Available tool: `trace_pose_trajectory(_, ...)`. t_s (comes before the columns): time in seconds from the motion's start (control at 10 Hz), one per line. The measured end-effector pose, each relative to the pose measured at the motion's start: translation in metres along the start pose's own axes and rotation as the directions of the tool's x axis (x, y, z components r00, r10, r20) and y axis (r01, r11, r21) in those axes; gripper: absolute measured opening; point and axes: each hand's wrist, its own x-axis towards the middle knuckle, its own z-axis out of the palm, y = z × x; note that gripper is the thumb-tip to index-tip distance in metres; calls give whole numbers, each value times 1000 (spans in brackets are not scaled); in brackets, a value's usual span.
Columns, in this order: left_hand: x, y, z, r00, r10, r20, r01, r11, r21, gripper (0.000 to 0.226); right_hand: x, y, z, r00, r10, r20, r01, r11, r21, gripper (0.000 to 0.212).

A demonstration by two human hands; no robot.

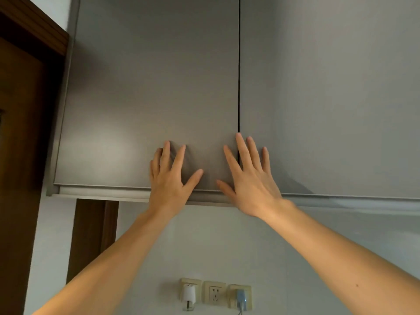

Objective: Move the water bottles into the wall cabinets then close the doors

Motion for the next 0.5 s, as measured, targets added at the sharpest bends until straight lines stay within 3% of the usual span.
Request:
trace_pose_trajectory(0.1, 6, -1, 8, 999, -49, 2, 49, 993, -112, 79, 4, 5, 17, 1000, -19, 23, 21, 996, -88, 87)
trace_pose_trajectory(0.3, 11, 1, -1, 996, -75, 40, 80, 985, -152, 72, 7, 7, 14, 993, 13, 113, 0, 993, -115, 90)
trace_pose_trajectory(0.4, 22, 17, -26, 978, -165, 126, 192, 950, -245, 61, 5, 0, -15, 982, 27, 184, -44, 995, 86, 81)
trace_pose_trajectory(0.5, 19, 15, -56, 954, -219, 207, 293, 832, -471, 48, -4, -10, -64, 978, 201, 48, -200, 860, 470, 56)
